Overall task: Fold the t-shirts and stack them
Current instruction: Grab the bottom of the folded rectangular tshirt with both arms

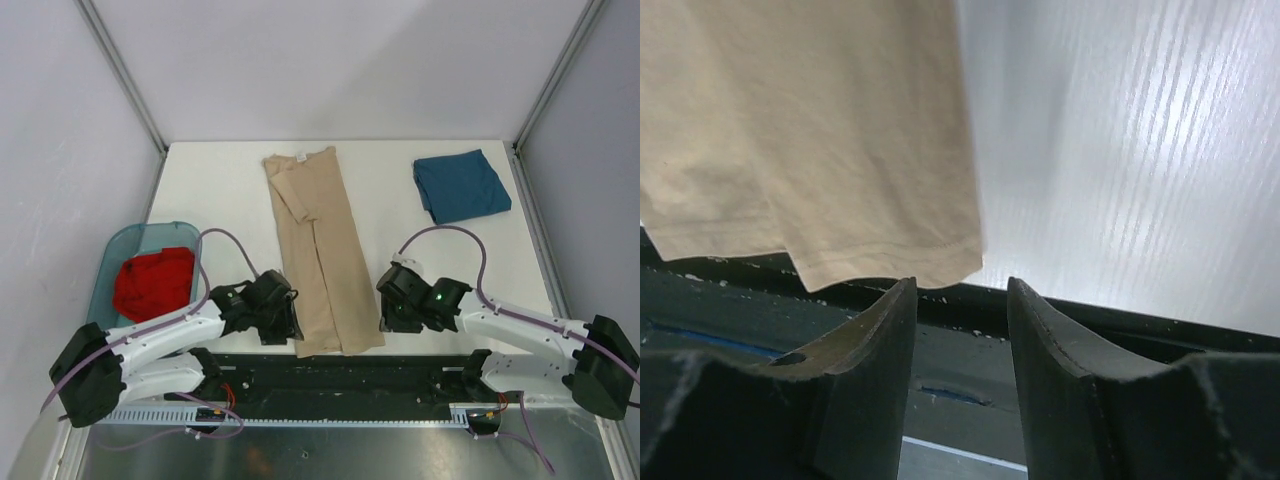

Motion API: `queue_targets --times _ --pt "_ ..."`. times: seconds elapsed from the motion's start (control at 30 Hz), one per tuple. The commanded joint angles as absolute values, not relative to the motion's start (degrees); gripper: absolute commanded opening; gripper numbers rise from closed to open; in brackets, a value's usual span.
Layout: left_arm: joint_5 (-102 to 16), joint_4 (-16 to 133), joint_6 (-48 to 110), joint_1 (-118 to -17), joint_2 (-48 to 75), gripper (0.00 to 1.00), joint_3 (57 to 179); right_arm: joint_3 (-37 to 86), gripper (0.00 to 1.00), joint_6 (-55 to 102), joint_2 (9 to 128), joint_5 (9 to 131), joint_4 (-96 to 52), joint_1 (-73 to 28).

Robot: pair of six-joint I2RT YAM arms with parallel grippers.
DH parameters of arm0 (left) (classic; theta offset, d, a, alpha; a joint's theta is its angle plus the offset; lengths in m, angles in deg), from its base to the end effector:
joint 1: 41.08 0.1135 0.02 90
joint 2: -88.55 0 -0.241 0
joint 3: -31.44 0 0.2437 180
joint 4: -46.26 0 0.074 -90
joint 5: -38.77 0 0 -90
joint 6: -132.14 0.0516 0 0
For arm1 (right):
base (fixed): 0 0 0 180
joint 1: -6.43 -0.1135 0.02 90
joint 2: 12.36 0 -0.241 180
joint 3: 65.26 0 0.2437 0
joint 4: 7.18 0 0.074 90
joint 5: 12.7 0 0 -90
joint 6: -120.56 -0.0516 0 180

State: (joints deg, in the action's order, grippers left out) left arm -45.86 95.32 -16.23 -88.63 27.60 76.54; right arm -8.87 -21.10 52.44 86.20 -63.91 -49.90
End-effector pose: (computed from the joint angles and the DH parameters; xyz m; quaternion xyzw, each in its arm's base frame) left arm 0.1251 -0.1439 0.1441 -0.0818 0.9717 -0.2007 0.0942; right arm 0.1236 0.1712 0.1825 -0.0230 0.9735 0.1291 0.1874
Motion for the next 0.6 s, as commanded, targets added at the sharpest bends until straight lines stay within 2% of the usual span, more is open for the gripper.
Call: queue_targets --times 0.0,0.57 --pt "-48.9 94.8 -24.8 -93.6 27.8 0.50 75.8 -11.0 0.45 -22.1 49.5 84.0 -64.3 -49.3" --pt "-53.8 94.7 -33.3 -100.5 25.4 0.49 74.3 -17.9 0.44 -23.0 49.8 79.6 -55.6 -48.8"
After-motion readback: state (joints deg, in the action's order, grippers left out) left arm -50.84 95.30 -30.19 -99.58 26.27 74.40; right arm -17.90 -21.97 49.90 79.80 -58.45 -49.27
